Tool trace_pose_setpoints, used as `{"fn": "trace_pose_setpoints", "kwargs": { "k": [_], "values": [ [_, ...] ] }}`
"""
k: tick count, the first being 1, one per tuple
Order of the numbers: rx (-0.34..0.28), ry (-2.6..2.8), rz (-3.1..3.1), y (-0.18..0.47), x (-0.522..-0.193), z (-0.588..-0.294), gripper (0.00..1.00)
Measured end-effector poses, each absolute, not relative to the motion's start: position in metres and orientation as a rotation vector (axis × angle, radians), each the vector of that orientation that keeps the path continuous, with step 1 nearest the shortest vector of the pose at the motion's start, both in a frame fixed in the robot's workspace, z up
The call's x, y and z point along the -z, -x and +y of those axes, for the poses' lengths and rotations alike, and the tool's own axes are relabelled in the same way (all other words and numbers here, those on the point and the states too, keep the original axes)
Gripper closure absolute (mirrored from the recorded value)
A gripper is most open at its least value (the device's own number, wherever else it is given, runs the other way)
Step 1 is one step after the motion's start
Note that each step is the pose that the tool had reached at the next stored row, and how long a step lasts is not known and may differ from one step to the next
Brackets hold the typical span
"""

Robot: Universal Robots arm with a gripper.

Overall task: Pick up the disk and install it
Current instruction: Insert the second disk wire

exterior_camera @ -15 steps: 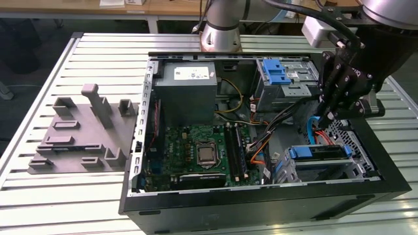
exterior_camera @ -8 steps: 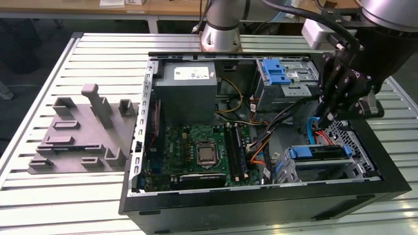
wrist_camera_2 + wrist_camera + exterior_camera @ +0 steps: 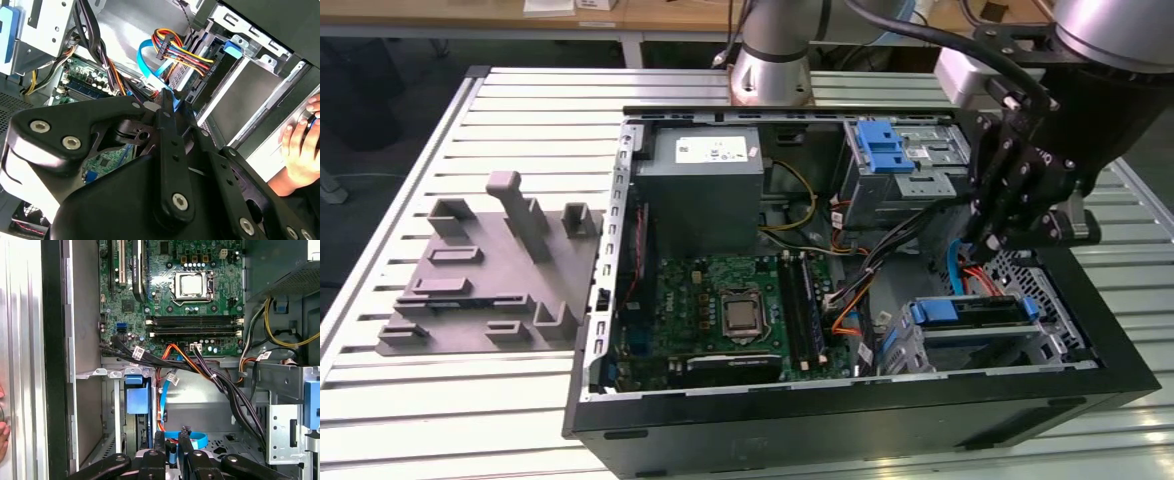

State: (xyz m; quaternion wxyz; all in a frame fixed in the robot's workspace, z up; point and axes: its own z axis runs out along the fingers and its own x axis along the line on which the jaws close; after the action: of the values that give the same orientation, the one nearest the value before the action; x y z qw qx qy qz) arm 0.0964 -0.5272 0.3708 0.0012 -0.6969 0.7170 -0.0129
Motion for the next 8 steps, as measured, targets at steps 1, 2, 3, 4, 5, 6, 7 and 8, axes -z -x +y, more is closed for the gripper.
{"fn": "trace_pose_setpoints", "kwargs": {
  "k": [1,2,3,4,5,6,7,8],
  "values": [
    [0.042,2.188,2.251,-0.0964,-0.3702,-0.5272,0.75],
    [0.042,2.188,2.251,-0.0964,-0.3695,-0.5274,0.75],
    [0.042,2.188,2.252,-0.0964,-0.369,-0.5277,0.75],
    [0.042,2.188,2.252,-0.0963,-0.3685,-0.5281,0.75],
    [0.042,2.188,2.252,-0.0963,-0.3679,-0.5285,0.75],
    [0.042,2.188,2.252,-0.0963,-0.3672,-0.5289,0.75],
    [0.042,2.188,2.252,-0.0964,-0.3666,-0.5296,0.75],
    [0.042,2.188,2.252,-0.0964,-0.366,-0.5304,0.75]
  ]
}}
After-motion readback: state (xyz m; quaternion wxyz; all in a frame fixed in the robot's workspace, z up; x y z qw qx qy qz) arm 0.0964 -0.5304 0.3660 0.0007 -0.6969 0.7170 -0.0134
